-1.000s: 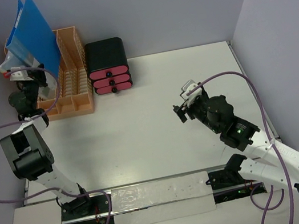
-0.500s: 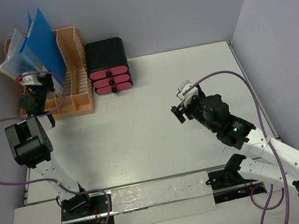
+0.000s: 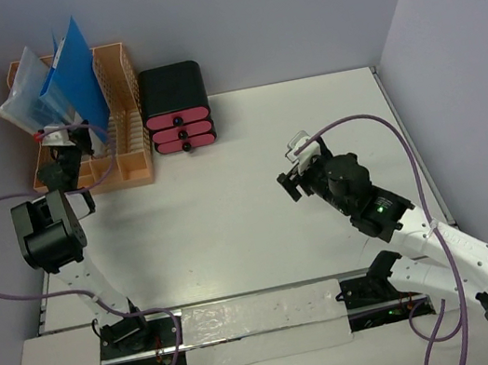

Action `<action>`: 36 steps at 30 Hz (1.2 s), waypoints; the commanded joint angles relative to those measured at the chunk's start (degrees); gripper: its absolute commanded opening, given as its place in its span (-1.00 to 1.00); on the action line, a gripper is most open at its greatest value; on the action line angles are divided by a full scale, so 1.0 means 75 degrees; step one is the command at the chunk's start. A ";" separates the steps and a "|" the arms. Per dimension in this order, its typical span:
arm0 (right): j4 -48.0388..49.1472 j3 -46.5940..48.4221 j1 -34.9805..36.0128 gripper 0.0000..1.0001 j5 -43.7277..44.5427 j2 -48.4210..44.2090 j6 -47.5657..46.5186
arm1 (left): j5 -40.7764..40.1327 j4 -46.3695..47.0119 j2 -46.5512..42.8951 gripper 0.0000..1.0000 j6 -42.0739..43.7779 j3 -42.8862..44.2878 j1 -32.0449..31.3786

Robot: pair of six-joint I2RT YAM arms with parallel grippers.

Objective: Organize the desk

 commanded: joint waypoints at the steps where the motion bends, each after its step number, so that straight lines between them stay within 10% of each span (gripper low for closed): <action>1: 0.0220 -0.0001 -0.0034 0.68 0.0074 -0.0160 0.0140 | 0.0597 -0.0453 -0.0153 -1.00 0.0248 -0.0324 -0.0125; 36: -0.1221 0.1706 -0.0034 0.69 0.0377 -0.0090 0.0572 | -0.2343 -0.2883 -0.1711 -1.00 0.2601 0.1082 -0.1182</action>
